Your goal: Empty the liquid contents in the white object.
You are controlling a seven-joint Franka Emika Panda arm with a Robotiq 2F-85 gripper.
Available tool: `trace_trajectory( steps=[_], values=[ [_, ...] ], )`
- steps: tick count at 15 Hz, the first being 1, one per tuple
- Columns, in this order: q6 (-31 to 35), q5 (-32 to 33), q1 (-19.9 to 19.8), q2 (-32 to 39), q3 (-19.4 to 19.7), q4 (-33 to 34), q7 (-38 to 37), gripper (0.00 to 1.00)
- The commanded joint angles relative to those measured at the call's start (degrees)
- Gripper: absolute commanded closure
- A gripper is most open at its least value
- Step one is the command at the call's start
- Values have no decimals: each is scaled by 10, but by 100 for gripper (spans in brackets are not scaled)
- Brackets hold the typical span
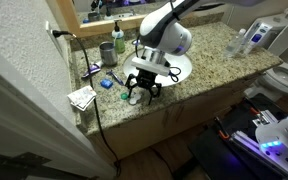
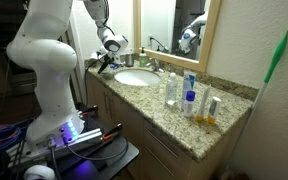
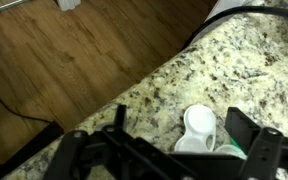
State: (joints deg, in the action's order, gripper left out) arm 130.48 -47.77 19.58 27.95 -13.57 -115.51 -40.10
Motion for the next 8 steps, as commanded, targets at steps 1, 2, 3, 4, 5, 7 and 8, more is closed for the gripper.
trace_trajectory(
  steps=[1,2,3,4,5,7,8],
  values=[
    [17,-6,2,16,2,11,14,0],
    [14,-8,1,19,1,13,14,0],
    [8,-6,2,23,1,16,8,0],
    [7,-2,5,27,2,18,5,0],
    [8,-1,6,31,2,21,3,0],
    [9,-2,8,39,3,27,-2,0],
    [7,-2,8,38,3,30,-6,0]
  ],
)
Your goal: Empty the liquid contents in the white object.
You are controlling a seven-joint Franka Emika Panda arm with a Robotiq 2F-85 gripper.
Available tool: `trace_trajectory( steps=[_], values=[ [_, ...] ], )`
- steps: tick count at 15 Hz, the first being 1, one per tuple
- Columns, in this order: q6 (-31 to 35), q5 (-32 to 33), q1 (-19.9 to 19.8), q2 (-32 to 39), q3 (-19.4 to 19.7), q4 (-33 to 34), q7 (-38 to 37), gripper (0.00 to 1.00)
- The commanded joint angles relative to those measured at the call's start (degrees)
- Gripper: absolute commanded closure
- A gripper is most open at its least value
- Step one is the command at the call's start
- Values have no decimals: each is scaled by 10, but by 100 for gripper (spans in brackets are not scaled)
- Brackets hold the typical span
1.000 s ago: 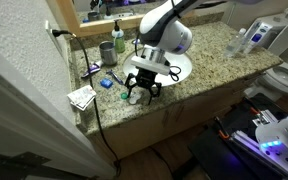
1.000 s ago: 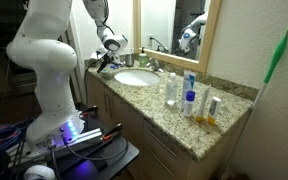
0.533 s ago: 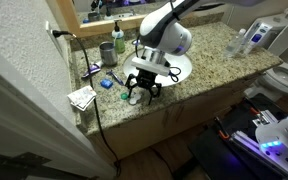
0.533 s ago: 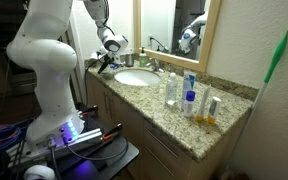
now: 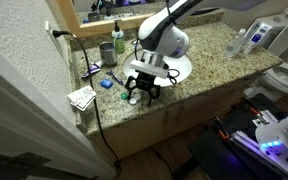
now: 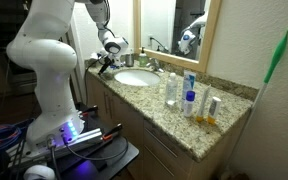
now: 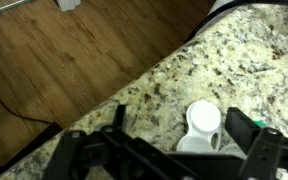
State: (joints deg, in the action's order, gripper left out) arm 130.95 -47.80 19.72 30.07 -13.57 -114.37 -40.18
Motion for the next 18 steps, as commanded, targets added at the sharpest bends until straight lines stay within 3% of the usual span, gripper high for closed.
trace_trajectory(
  steps=[1,5,6,7,10,11,12,13,15,17,18],
  values=[
    [2,0,8,16,4,19,-8,0],
    [-6,9,14,12,6,22,-27,0],
    [-7,10,15,11,6,21,-34,25],
    [-6,13,18,8,8,21,-43,26],
    [-6,21,20,7,8,21,-65,48],
    [-6,25,20,5,9,20,-73,51],
    [-5,28,20,3,9,17,-81,46],
    [-5,33,19,1,10,16,-90,23],
    [-2,37,19,1,10,16,-102,19],
    [-5,45,18,3,10,17,-108,6],
    [-5,49,18,3,10,17,-111,49]
  ],
)
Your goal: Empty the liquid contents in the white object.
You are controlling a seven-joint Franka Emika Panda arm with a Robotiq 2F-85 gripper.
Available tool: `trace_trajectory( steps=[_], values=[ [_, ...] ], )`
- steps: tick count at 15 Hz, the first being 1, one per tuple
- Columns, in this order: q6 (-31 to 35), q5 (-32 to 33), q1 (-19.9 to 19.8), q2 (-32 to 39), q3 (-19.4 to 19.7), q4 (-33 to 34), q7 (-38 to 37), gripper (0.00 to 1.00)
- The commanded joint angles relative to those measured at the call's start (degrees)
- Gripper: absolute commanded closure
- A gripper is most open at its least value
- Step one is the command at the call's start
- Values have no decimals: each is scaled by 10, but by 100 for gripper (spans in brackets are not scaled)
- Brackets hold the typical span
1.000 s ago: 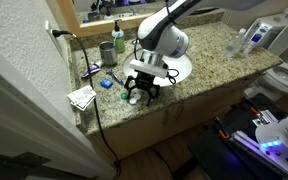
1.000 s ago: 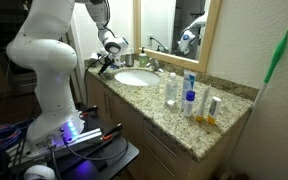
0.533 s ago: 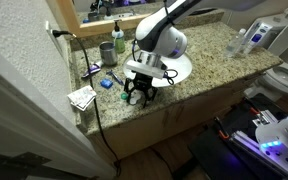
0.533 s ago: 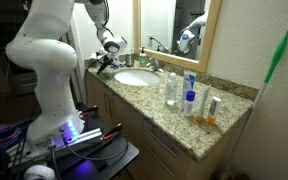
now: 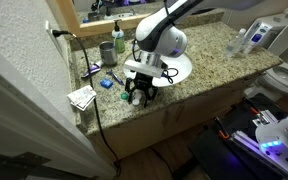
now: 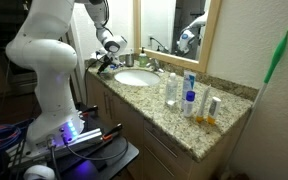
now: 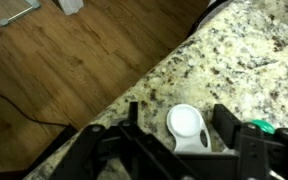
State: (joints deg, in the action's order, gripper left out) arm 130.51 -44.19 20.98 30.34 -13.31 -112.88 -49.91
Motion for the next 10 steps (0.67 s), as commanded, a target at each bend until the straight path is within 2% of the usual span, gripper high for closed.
trace_trajectory(
  steps=[1,2,3,8,10],
  values=[
    [0,16,5,0,8,1,-16,45],
    [0,18,5,-2,7,0,-19,46],
    [0,20,4,-3,7,0,-21,52],
    [4,24,4,-8,6,-2,-24,88],
    [7,26,5,-11,6,-4,-24,92]
  ],
)
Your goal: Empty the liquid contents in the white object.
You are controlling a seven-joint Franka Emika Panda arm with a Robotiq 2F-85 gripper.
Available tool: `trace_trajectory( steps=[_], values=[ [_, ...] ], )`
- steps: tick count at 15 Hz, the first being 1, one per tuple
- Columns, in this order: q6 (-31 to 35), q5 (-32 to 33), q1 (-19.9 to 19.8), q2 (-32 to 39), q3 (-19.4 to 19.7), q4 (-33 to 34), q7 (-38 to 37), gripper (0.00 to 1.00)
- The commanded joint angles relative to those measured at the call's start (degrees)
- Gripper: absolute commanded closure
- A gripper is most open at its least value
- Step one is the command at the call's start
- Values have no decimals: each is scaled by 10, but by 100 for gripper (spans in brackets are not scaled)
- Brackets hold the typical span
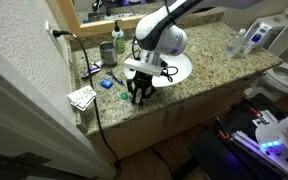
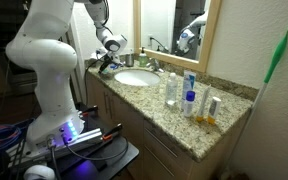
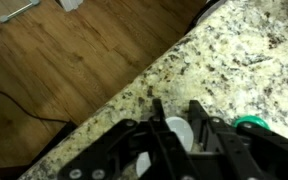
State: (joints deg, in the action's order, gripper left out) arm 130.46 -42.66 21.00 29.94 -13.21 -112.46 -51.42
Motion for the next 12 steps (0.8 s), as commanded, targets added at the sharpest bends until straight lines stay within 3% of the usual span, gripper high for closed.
trace_trajectory(
  steps=[1,3,4,6,12],
  values=[
    [7,12,4,-8,5,-9,-9,97],
    [11,12,4,-13,5,-13,-9,100],
    [13,9,3,-14,4,-14,-10,70],
    [11,6,3,-18,2,-17,-12,72],
    [-4,-1,11,-73,-16,-52,-22,31]
  ],
)
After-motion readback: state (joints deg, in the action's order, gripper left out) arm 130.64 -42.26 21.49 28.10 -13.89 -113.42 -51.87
